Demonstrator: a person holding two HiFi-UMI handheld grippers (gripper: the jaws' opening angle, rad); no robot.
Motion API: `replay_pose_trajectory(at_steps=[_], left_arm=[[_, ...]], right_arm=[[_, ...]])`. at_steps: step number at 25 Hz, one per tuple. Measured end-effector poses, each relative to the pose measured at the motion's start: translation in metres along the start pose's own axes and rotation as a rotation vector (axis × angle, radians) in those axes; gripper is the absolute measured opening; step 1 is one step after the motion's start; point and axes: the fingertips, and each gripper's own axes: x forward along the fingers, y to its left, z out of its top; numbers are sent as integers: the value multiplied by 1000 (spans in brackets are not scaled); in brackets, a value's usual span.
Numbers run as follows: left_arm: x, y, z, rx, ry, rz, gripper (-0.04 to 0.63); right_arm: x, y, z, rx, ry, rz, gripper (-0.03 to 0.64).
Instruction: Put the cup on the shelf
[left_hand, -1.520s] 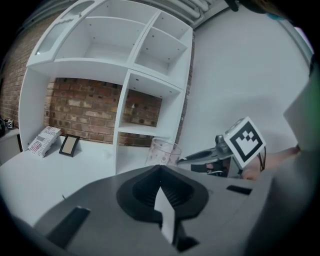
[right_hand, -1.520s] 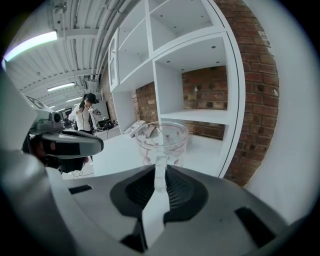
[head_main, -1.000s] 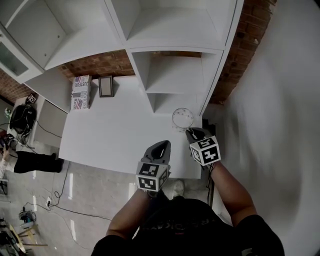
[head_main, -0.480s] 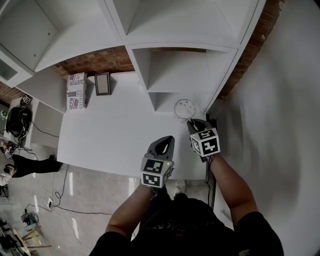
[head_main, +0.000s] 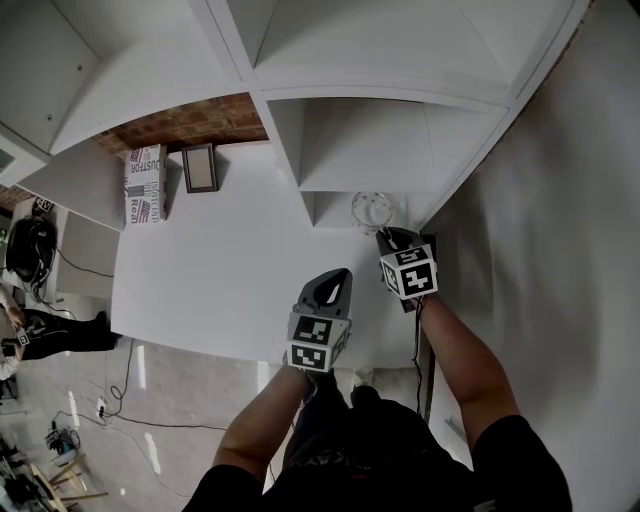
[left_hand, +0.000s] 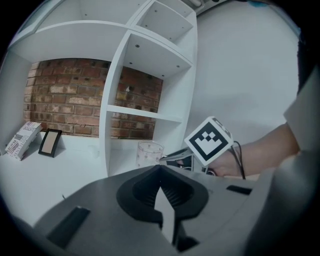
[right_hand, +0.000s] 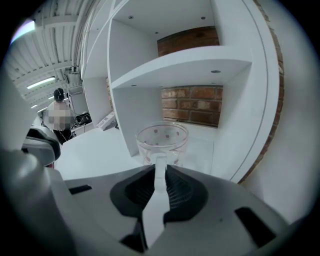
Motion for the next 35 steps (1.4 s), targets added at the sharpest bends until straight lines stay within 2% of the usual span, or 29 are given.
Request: replay_pose_trajectory(at_steps=[11, 35], left_arm=[[29, 13, -8, 1, 19, -26, 3], [44, 35, -16, -35, 41, -22, 3]], right_arm=[[45, -16, -9, -4, 45, -29, 43], [86, -22, 5, 15, 29, -30, 44]])
